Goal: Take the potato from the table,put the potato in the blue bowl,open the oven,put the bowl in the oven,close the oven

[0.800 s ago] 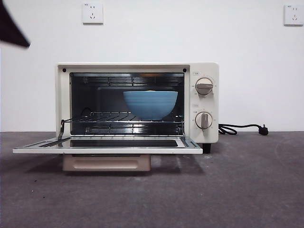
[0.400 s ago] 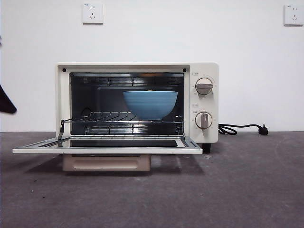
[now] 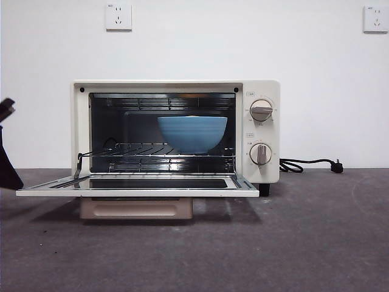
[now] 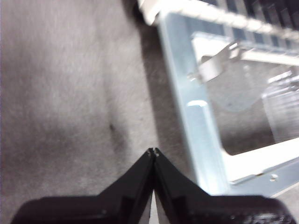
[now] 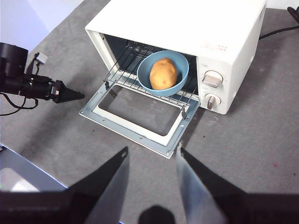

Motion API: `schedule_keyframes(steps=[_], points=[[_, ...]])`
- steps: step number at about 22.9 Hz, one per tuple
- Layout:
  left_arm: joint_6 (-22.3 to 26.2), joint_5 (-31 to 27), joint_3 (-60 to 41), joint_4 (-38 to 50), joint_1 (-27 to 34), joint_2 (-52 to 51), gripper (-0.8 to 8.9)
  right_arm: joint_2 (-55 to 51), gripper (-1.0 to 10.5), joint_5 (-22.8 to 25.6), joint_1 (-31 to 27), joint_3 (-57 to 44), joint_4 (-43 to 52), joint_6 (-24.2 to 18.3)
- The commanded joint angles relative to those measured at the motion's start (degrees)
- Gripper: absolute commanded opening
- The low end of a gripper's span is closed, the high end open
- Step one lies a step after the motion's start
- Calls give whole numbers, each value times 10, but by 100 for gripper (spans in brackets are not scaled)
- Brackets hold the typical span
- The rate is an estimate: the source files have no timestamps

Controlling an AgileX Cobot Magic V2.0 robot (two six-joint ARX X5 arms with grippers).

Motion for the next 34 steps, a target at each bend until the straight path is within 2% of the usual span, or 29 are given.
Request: schedule_keyframes(steps=[1, 9, 15, 19, 34], points=[[9, 3, -5, 8, -9, 24, -8, -1, 167, 0, 1, 0, 2, -3], [12, 13, -5, 28, -52, 63, -8, -1, 167, 0, 1, 0, 2, -3], [10, 18, -5, 32, -62, 63, -8, -1, 167, 0, 1, 0, 2, -3], [1, 61, -5, 42, -61, 63, -8, -1, 166, 2, 1, 0, 2, -3], [-123, 165, -4, 178, -43, 61, -8, -1, 166, 1, 1, 0, 1, -2]])
